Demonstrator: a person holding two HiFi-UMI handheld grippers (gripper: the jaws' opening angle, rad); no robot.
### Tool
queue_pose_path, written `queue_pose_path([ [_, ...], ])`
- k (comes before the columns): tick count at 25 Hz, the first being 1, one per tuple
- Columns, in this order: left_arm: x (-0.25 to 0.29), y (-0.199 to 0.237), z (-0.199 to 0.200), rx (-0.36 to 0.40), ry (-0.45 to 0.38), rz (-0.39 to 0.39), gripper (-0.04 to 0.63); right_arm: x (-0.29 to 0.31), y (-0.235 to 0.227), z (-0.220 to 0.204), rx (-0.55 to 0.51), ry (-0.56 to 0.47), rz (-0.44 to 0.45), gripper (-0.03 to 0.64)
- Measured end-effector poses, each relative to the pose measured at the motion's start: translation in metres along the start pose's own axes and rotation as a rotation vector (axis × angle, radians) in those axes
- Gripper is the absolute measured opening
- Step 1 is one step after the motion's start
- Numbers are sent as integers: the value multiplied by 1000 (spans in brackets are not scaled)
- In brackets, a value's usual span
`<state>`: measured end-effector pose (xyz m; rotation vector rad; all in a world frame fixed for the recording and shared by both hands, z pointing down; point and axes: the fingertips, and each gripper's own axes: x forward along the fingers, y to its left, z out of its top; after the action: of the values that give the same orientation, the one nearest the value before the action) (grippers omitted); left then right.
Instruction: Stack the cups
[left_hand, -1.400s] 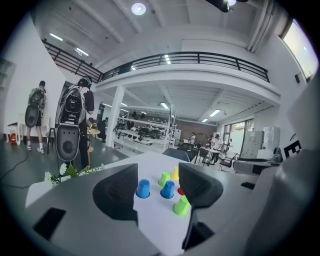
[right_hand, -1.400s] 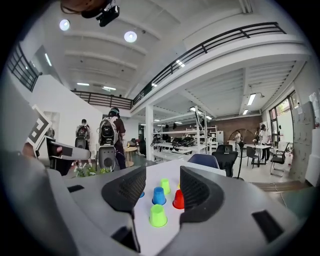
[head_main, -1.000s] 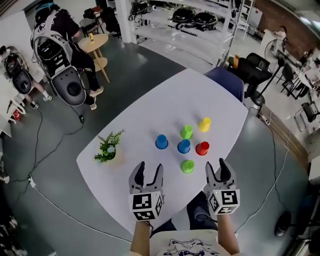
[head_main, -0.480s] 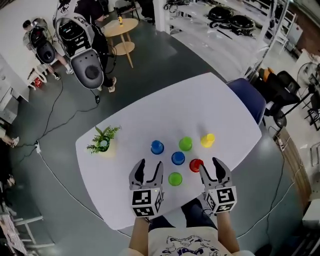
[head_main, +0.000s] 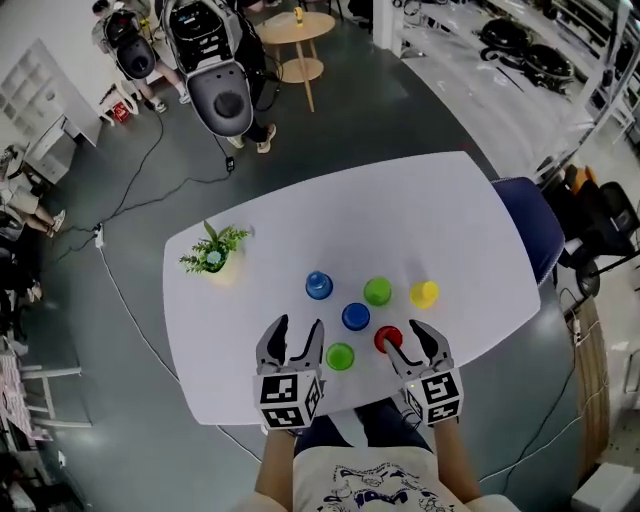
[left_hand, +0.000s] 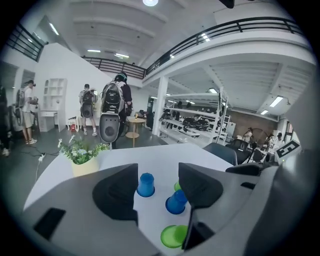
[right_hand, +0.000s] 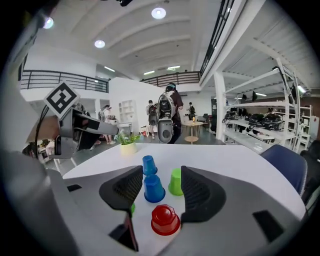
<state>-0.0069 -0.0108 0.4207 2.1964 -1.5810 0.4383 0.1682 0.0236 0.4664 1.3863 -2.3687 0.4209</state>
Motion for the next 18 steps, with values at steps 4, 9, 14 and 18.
queue_pose_path([
  [4,0,-5,-11,-43,-4,43,249,9,-4,-22,-27,58,69,267],
  [9,0,-7,-37,-94,21,62,249,24,-3,-51,-30,127,135,278],
  [14,-1,2,-67,-129,59,93,249,38,0,-82,-76,203,166,288],
  [18,-1,11,-83,-150,83,105,249,47,-2,-100,-115,257,149,288],
])
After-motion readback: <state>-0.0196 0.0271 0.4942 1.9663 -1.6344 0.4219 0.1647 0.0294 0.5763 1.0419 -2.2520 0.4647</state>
